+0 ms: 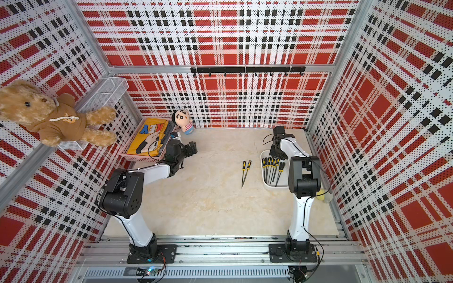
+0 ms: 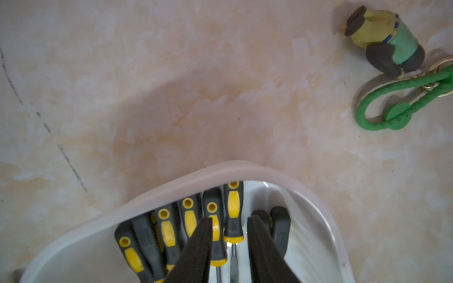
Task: Take the file tool out of the storage box
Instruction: Pick up the file tool from the storage box.
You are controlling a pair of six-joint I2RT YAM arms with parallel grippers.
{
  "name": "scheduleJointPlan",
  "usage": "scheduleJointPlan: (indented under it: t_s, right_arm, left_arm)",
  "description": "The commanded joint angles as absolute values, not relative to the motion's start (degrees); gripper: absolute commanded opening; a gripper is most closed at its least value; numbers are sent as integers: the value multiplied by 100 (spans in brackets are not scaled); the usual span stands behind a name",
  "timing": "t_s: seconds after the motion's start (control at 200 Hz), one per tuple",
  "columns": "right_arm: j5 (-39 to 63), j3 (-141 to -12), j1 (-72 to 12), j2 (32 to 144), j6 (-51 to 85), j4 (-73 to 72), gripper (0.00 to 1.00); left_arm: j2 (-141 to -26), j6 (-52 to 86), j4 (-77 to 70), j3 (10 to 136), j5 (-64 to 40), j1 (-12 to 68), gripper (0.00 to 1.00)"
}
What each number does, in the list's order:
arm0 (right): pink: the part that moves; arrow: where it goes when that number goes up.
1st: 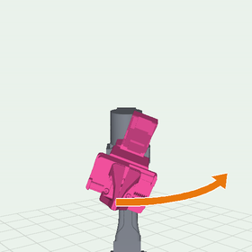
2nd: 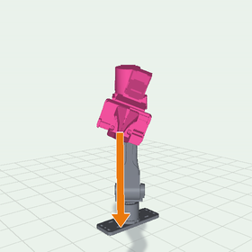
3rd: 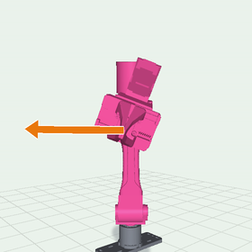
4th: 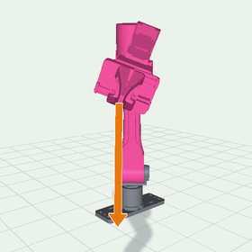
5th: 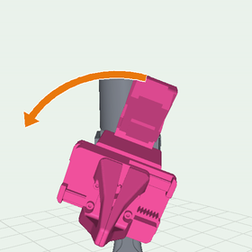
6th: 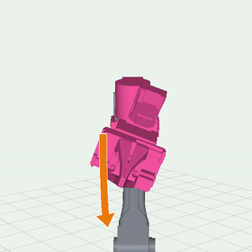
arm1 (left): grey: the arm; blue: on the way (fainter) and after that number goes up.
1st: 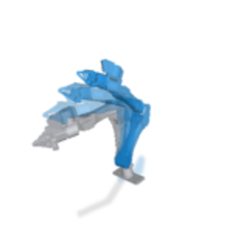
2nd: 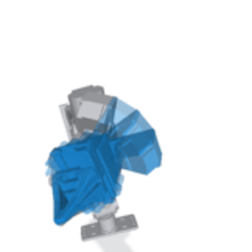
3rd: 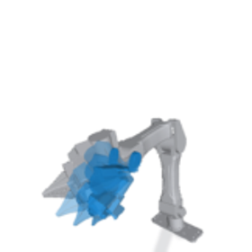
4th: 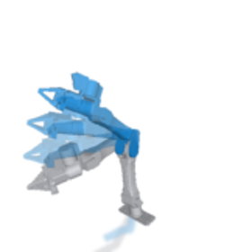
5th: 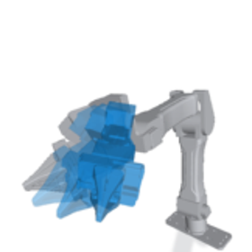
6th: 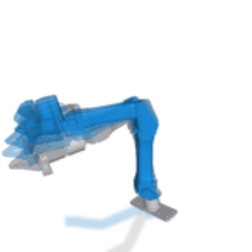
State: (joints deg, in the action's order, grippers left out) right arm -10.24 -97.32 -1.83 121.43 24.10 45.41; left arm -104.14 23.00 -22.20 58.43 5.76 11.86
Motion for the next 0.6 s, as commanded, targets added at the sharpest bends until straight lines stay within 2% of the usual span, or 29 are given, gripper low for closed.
scheduleJointPlan:
  t_s: [0.0, 0.456, 0.591]
  right_arm:
    - [-1117, -9873, -97, 12341, 2303, 4465, 32]
    - [-992, -10075, -88, 12750, 2179, 4421, 33]
    - [-999, -9991, -79, 12806, 2184, 4391, 29]
  left_arm:
    - [-10352, 2276, -2224, 5765, 533, 1137, 96]
    - [-10358, 2283, -2197, 5776, 560, 1127, 96]
    - [-10345, 2280, -2177, 5779, 568, 1125, 96]
